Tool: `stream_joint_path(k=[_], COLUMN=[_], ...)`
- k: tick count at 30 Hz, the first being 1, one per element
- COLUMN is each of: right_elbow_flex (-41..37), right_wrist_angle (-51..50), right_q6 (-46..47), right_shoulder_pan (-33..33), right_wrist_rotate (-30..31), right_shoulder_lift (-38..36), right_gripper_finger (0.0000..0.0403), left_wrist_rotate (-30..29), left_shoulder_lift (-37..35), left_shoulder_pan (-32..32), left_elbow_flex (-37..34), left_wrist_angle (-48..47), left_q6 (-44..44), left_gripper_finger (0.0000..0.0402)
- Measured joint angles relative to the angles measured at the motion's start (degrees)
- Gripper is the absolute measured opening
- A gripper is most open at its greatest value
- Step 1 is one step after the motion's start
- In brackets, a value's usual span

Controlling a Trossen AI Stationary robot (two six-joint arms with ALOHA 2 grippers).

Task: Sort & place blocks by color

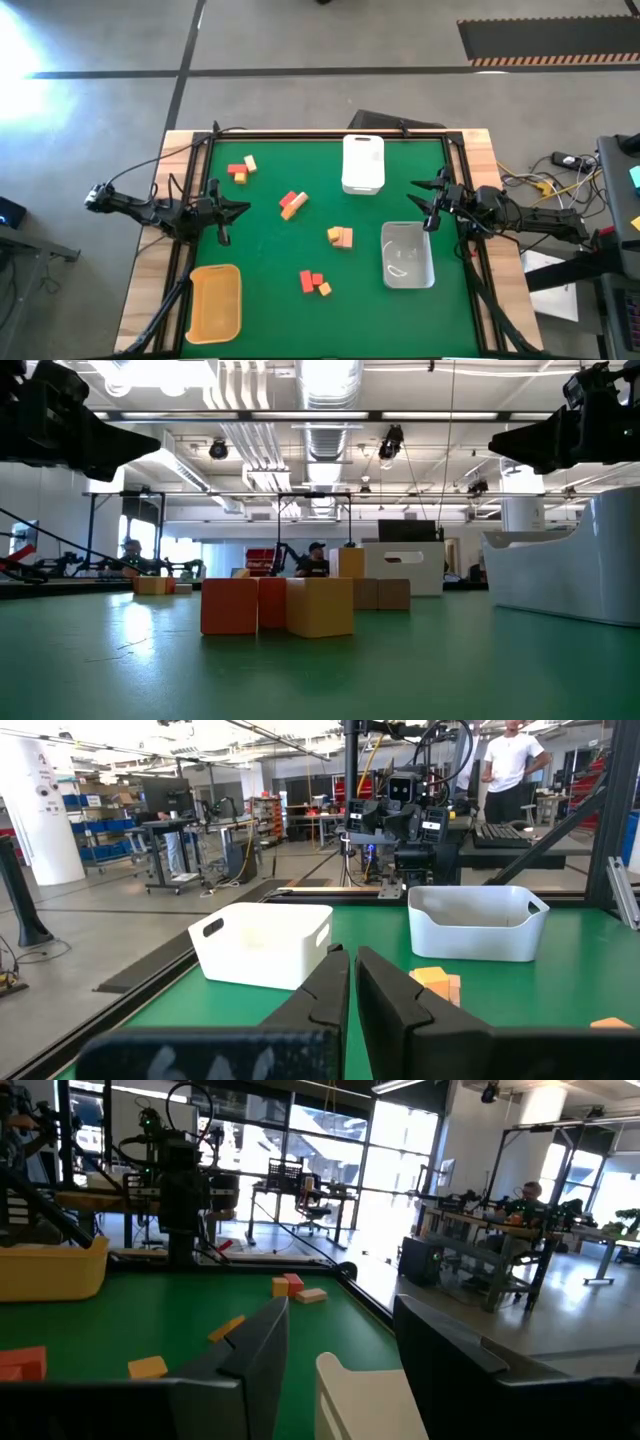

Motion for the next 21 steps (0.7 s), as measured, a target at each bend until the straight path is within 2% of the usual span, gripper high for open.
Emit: stream_joint_path(k=[17,21], right_elbow_flex=[0.0,0.0], right_wrist_angle=[0.0,0.5], right_q6=[0.0,1.6], right_shoulder_pan=[0.0,0.0], right_wrist_rotate=[0.0,-0.1], right_shoulder_lift=[0.0,0.0], right_gripper_finger=[0.0171,0.0171], left_wrist_rotate=[0.0,0.0], left_shoulder_lift=[0.0,0.0], left_shoulder_pan=[0.0,0.0], left_elbow_flex=[0.0,0.0], left_wrist_angle=[0.0,0.7], left_q6=[0.1,3.4], left_gripper_finger=[0.0006,0.0006])
